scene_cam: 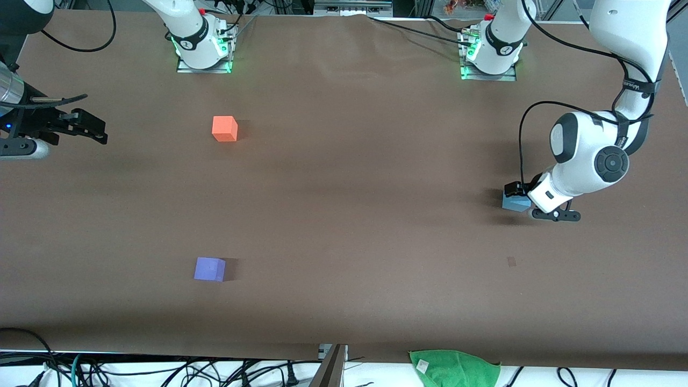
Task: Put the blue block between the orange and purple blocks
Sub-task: 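Close the left gripper around the light-blue block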
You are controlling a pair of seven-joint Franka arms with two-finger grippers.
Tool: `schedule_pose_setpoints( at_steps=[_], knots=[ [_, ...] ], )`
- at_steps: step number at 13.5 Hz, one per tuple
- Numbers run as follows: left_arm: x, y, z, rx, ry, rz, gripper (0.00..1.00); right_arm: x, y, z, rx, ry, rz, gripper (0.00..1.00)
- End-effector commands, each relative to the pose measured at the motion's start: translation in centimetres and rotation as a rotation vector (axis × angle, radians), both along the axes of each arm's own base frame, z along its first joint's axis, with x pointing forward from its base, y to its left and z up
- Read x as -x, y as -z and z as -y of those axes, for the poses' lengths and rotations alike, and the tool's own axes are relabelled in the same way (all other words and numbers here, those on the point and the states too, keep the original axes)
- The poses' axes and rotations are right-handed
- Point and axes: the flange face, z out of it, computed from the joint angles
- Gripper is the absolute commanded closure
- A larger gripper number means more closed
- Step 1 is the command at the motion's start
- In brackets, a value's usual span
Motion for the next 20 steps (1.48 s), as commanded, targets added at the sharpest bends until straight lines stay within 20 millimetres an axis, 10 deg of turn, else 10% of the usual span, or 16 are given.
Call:
schedule_pose_setpoints(
  at_steps=[1, 8, 10, 13, 16, 20],
  knots=[
    [1.2, 0.6, -0.1, 0.025, 0.034, 0.016, 0.00, -0.3, -0.4, 0.5, -0.003, -0.001, 0.004, 0.00],
    [0.7, 4.3, -1.5, 0.015, 0.060, 0.063, 0.00, -0.3, -0.4, 0.5, -0.003, -0.001, 0.004, 0.00],
    [0.7, 4.3, -1.4, 0.015, 0.065, 0.063, 0.75, -0.3, -0.3, 0.5, -0.003, -0.001, 0.002, 0.00],
    [0.3, 2.0, -0.9, 0.024, 0.065, 0.068, 1.00, -0.4, -0.2, 0.6, -0.002, 0.000, 0.001, 0.00],
    [-1.6, -3.3, 3.5, 0.064, 0.121, 0.048, 1.00, -0.4, -0.2, 0.5, -0.004, 0.000, 0.001, 0.00],
    [-3.3, -7.6, 15.4, 0.179, 0.039, 0.035, 1.00, -0.4, -0.1, 0.5, -0.010, 0.002, -0.001, 0.00]
  ],
)
